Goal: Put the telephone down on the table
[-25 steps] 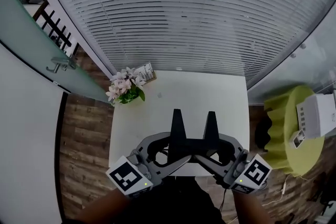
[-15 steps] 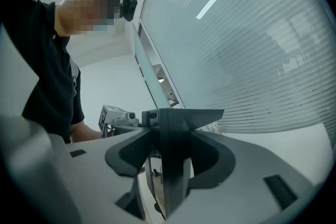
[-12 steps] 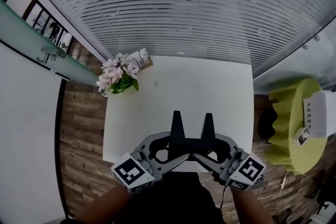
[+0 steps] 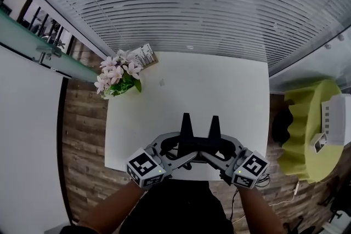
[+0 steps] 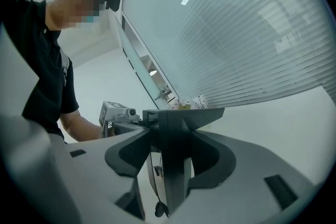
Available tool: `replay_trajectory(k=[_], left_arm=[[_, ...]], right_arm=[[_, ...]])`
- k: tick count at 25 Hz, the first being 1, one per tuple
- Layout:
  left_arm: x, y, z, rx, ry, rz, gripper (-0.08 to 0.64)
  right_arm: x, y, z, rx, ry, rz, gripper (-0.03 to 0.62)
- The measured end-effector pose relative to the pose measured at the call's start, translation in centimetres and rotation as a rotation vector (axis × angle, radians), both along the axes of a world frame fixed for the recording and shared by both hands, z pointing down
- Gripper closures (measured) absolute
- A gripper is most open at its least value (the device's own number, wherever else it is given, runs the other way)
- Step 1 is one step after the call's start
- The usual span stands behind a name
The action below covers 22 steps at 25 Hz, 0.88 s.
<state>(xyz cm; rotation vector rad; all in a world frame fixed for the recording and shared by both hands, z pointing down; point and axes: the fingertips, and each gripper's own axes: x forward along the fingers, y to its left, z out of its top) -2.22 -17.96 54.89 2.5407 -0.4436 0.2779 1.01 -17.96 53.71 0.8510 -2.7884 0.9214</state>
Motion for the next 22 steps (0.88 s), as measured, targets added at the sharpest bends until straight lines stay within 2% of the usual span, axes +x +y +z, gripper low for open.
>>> replay_trajectory(k=[15,22], left_arm=[[1.0,-4.5,6.8,-0.091,-0.015,0.010,0.313],[1.6,-6.8,9.1,-0.142,-0.010,-0.020,0.313]], right_arm=[[1.0,-4.4,7.4,-0.121,-0.017,0.018,0.356],[1.7,-6.8,9.7,-0.169,-0.038,0.036,0.356]])
